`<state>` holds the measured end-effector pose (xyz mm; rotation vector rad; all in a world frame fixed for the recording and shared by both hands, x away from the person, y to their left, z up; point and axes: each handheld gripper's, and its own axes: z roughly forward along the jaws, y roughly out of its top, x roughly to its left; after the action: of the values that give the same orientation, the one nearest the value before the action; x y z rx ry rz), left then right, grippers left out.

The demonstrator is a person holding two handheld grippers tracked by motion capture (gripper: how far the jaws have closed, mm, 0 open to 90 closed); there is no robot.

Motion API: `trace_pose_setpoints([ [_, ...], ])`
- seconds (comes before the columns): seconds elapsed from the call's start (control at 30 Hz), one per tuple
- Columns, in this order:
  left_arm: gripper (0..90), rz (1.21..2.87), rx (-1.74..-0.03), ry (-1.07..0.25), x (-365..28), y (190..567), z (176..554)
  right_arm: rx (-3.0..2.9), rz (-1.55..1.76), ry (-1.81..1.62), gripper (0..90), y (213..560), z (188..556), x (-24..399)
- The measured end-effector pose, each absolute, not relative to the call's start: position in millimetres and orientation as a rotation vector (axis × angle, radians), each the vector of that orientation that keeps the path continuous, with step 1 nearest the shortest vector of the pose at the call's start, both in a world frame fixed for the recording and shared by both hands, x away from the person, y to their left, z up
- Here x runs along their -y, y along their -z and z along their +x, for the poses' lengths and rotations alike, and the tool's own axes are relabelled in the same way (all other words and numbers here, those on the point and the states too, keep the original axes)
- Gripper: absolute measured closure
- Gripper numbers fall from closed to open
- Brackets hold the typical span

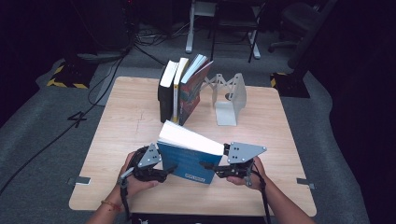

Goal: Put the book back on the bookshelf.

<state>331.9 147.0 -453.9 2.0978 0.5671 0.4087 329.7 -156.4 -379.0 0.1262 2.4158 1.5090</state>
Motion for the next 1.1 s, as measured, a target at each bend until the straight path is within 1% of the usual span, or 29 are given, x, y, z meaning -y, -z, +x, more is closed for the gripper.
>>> trace_pose_setpoints([
  [0.17,25.9,2.097,-0.546,-0.387,-137.8,454.1,338.5,-2.422,0.159,-1.432,57.0,373.8,322.3,158.7],
  [0.27,23.1,2.107,-0.527,-0.386,-127.6,453.2,344.1,-2.429,0.194,-1.402,56.9,371.1,321.5,163.7],
  [0.47,19.6,2.105,-0.51,-0.36,-109.2,453.3,355.3,-2.458,0.259,-1.341,54.4,363.8,323.7,175.2],
  [0.6,18.9,2.108,-0.502,-0.351,-100.7,453.2,358.3,-2.48,0.301,-1.369,53.1,352.2,326.9,184.7],
  [0.73,17.9,2.108,-0.507,-0.355,-96.2,453.4,358.3,-2.527,0.341,-1.335,52.1,341.9,330.3,184.2],
  [0.9,16.2,2.112,-0.504,-0.362,-95.0,453.6,358.5,-2.575,0.387,-1.303,52.6,338.4,335.4,175.7],
  [1.0,16.3,2.124,-0.516,-0.344,-96.5,452.4,358.5,-2.59,0.412,-1.291,54.3,338.6,338.3,172.6],
  [1.1,22.3,2.133,-0.533,-0.349,-103.6,451.1,355.5,-2.581,0.43,-1.269,56.7,338.3,337.7,170.1],
])
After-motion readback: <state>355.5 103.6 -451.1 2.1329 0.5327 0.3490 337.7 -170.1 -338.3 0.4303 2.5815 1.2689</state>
